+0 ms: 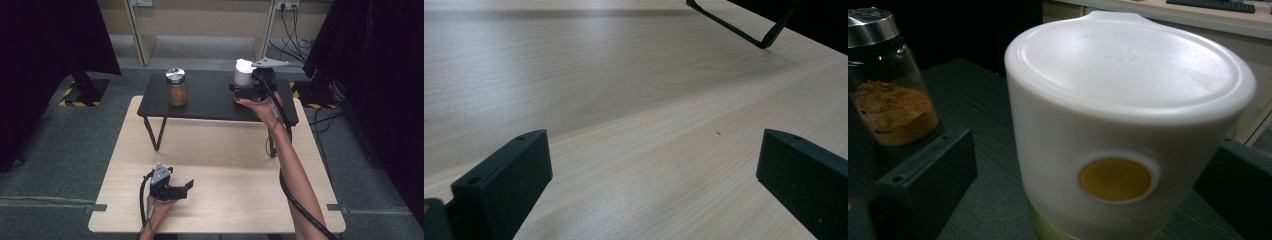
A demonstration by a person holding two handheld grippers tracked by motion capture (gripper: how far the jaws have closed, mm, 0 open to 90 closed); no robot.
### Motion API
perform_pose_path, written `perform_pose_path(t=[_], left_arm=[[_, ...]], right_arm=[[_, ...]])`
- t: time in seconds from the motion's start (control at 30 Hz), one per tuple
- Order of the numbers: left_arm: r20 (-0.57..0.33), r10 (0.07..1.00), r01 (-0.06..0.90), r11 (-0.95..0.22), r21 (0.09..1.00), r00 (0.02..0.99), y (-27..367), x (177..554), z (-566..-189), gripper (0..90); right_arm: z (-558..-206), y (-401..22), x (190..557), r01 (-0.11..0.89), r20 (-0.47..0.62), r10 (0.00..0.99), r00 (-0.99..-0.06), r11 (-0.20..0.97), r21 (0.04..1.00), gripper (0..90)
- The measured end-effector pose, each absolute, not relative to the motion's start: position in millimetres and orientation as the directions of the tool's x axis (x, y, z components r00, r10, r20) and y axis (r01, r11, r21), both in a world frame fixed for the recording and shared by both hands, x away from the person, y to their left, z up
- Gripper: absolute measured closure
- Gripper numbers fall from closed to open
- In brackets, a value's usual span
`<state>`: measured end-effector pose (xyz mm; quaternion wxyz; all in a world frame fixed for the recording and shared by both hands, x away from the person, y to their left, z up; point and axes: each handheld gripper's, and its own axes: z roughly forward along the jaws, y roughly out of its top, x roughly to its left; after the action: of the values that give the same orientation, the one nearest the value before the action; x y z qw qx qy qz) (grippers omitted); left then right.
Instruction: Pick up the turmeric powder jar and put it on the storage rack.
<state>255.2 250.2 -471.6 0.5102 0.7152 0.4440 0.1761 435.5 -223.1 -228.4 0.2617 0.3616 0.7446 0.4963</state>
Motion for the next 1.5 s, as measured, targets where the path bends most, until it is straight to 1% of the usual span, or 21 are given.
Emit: perform_pose_path(t=[0.23, 0.27, 0.37, 0.5, 0.53, 0.73, 1.0, 1.2, 1.27, 1.5], left_arm=[[-0.201, 0.815, 0.455, -0.086, 0.886, 0.544, 250, 255, -472, 0.5], [-0.200, 0.815, 0.455, -0.086, 0.887, 0.544, 250, 255, -472, 0.5], [-0.199, 0.815, 0.454, -0.087, 0.887, 0.544, 250, 255, -472, 0.5], [-0.195, 0.815, 0.453, -0.091, 0.887, 0.546, 250, 255, -471, 0.5], [-0.195, 0.815, 0.453, -0.092, 0.887, 0.546, 250, 255, -471, 0.5], [-0.198, 0.816, 0.454, -0.088, 0.886, 0.544, 249, 255, -471, 0.6], [-0.196, 0.817, 0.454, -0.089, 0.886, 0.543, 249, 255, -471, 0.5], [-0.196, 0.817, 0.454, -0.089, 0.886, 0.543, 249, 255, -471, 0.5], [-0.195, 0.817, 0.454, -0.090, 0.886, 0.543, 249, 255, -471, 0.5], [-0.195, 0.817, 0.453, -0.090, 0.887, 0.542, 248, 255, -471, 0.5]], right_arm=[[-228, -219, 425, 0.248, -0.067, 0.803, -0.593, 0.261, 0.933, 0.0], [-226, -221, 420, 0.228, -0.092, 0.791, -0.605, 0.283, 0.932, 0.0], [-226, -221, 411, 0.203, -0.119, 0.790, -0.602, 0.295, 0.934, 0.0], [-224, -223, 402, 0.219, -0.122, 0.795, -0.595, 0.306, 0.926, 0.0], [-226, -223, 399, 0.211, -0.135, 0.794, -0.592, 0.315, 0.926, 0.0], [-240, -231, 382, 0.183, -0.140, 0.750, -0.647, 0.331, 0.926, 0.1], [-256, -234, 351, 0.161, -0.131, 0.734, -0.666, 0.313, 0.936, 0.0], [-270, -235, 334, 0.149, -0.136, 0.699, -0.702, 0.331, 0.932, 0.0], [-273, -235, 331, 0.148, -0.135, 0.692, -0.709, 0.334, 0.931, 0.1], [-301, -234, 321, 0.144, -0.128, 0.630, -0.766, 0.362, 0.921, 0.0]])
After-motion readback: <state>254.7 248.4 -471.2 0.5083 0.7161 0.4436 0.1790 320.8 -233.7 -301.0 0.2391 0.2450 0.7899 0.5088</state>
